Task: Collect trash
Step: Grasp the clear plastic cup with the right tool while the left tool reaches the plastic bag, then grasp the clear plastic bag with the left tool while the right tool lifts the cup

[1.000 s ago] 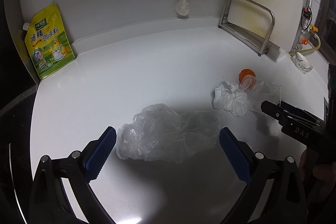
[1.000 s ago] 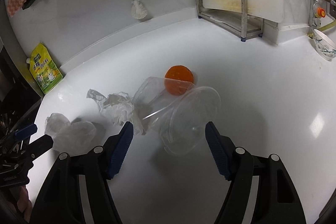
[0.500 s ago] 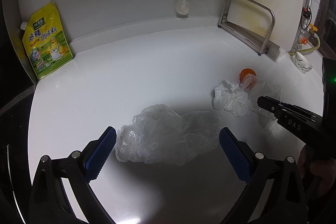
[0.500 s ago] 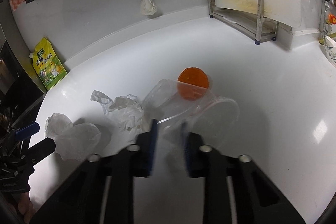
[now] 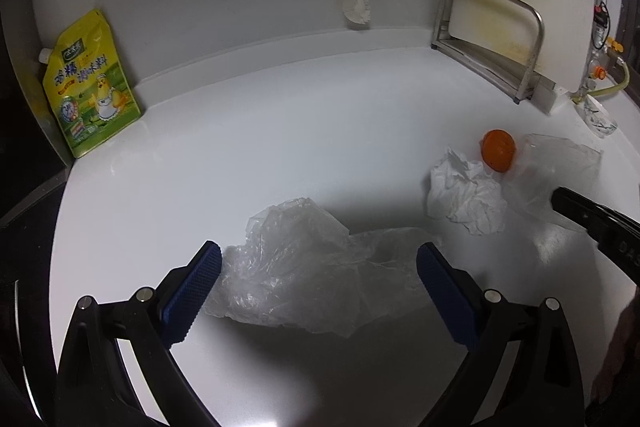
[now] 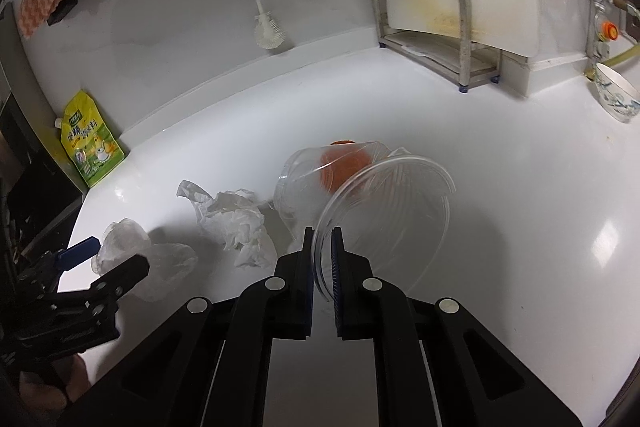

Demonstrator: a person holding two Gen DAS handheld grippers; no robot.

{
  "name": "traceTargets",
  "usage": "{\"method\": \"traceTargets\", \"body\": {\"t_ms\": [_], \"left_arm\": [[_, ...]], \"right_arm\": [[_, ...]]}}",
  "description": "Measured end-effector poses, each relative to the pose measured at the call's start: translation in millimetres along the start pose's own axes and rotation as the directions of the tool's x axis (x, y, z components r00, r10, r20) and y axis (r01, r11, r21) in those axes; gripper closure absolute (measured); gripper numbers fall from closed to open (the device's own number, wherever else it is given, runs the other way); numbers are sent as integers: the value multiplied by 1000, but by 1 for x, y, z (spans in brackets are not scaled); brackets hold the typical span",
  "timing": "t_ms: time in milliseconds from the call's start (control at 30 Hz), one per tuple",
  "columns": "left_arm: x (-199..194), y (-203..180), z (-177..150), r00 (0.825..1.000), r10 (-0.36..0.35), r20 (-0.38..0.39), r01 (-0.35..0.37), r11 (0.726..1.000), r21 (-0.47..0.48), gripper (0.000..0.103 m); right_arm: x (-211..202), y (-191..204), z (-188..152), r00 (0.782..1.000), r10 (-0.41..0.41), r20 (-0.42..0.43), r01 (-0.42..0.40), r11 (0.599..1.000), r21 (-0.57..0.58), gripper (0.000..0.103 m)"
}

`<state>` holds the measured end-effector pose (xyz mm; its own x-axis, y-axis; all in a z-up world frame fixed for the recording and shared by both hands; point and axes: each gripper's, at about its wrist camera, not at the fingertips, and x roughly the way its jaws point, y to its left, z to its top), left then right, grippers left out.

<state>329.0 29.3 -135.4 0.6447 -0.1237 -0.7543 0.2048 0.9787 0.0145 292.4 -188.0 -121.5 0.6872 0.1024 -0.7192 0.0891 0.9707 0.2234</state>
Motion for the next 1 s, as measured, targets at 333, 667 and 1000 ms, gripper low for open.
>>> {"method": "traceTargets", "body": {"t_ms": [333,667,1000], "left_arm": [[1,19,-5,997,67,-30,-69,994,-82,7],[20,22,-14,994,36,-104,-44,996,-80,39],[2,17,-14,995,-39,-89,32,997,-77,64]], "right_arm": [[-12,-8,-8,1000,-4,8,4,999,36,95],[-19,-9,-12,1000,-3,17,2,999,44,95],[-34,-10,-30,1000,-9,7,8,997,78,95]]}}
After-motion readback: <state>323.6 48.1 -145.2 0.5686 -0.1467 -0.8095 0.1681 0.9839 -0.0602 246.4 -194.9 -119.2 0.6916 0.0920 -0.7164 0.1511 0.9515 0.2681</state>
